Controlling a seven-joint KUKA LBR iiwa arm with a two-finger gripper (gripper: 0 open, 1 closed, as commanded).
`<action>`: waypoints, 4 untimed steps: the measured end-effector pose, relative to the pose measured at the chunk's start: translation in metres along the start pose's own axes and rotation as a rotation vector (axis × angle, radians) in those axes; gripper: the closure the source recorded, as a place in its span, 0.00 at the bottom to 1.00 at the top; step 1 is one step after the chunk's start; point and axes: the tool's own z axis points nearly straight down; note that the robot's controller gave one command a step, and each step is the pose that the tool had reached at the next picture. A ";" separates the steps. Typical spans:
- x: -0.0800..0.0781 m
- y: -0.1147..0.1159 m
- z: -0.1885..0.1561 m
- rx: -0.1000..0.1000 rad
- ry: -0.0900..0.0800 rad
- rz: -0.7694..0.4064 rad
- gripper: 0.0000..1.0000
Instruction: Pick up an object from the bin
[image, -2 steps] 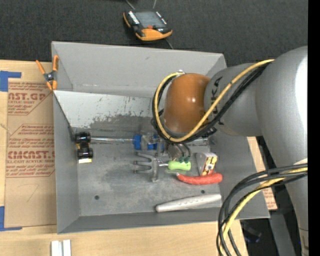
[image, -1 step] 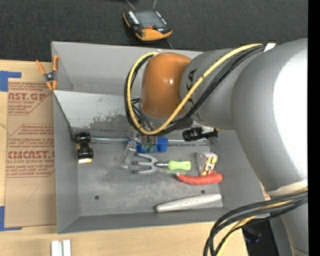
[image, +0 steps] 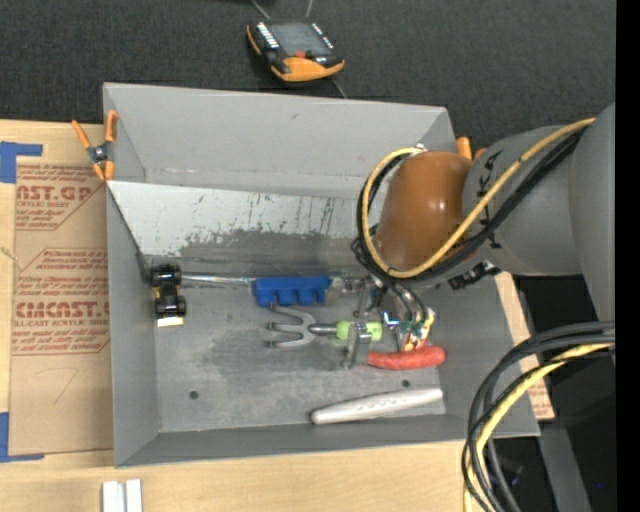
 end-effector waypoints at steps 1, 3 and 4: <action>-0.005 0.048 0.026 -0.019 -0.026 0.079 0.00; 0.007 -0.015 0.028 -0.007 -0.014 0.066 1.00; 0.008 -0.014 0.001 -0.007 -0.011 0.066 1.00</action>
Offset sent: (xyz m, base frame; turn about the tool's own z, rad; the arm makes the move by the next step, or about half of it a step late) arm -0.0066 -0.0153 -0.0280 0.0644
